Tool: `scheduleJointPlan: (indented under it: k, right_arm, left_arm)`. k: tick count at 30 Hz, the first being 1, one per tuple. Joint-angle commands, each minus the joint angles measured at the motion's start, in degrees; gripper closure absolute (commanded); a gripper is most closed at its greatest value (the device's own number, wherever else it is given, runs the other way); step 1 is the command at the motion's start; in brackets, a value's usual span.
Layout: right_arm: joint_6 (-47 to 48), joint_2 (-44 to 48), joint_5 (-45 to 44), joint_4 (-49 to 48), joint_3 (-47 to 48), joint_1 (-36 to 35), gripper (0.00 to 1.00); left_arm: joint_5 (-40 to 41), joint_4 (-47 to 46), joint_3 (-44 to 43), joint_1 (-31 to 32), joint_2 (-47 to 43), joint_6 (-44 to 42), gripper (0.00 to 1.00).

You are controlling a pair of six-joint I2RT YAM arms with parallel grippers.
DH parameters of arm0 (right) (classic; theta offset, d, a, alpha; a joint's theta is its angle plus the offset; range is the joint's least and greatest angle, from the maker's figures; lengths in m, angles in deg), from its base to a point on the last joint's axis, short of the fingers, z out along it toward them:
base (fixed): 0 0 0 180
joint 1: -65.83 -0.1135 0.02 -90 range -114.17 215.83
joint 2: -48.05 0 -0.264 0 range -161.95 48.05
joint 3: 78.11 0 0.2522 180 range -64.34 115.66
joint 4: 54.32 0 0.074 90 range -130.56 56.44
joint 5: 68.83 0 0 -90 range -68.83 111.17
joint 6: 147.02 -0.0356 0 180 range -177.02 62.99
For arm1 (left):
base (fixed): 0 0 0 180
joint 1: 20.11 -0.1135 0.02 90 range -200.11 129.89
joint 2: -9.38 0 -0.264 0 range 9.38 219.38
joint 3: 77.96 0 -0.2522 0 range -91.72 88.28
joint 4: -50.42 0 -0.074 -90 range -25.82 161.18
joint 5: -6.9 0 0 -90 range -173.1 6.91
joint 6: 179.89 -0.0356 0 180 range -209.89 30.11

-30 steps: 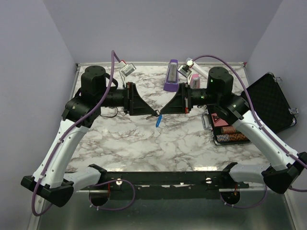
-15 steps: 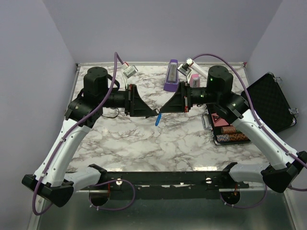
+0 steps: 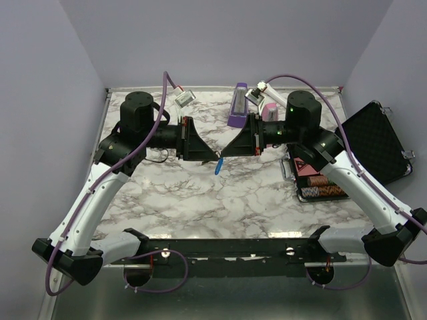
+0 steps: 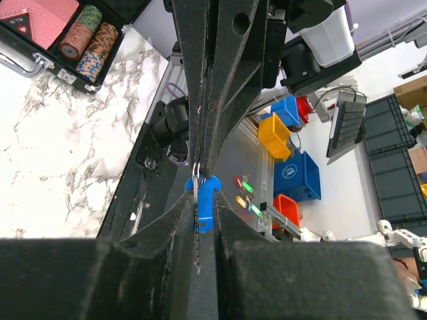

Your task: Remove the keys from the keyring

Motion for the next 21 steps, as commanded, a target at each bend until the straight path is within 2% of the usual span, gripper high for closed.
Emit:
scheduleJointPlan:
  k: [1, 6, 21]
  right_arm:
    - [-0.19, -0.66, 1.71, -1.11, 1.92, -0.30, 0.99]
    - [-0.19, -0.75, 2.77, -1.20, 1.84, -0.30, 0.99]
    - [1.03, -2.24, 12.87, 0.64, 1.31, -0.21, 0.99]
  left_arm:
    - [-1.88, -0.79, -0.04, 0.24, -0.22, -0.47, 0.80]
    - [-1.88, -0.18, -0.13, 0.24, -0.22, -0.82, 1.00]
    - [-3.11, 5.71, -1.36, 0.42, 1.02, -5.04, 1.00]
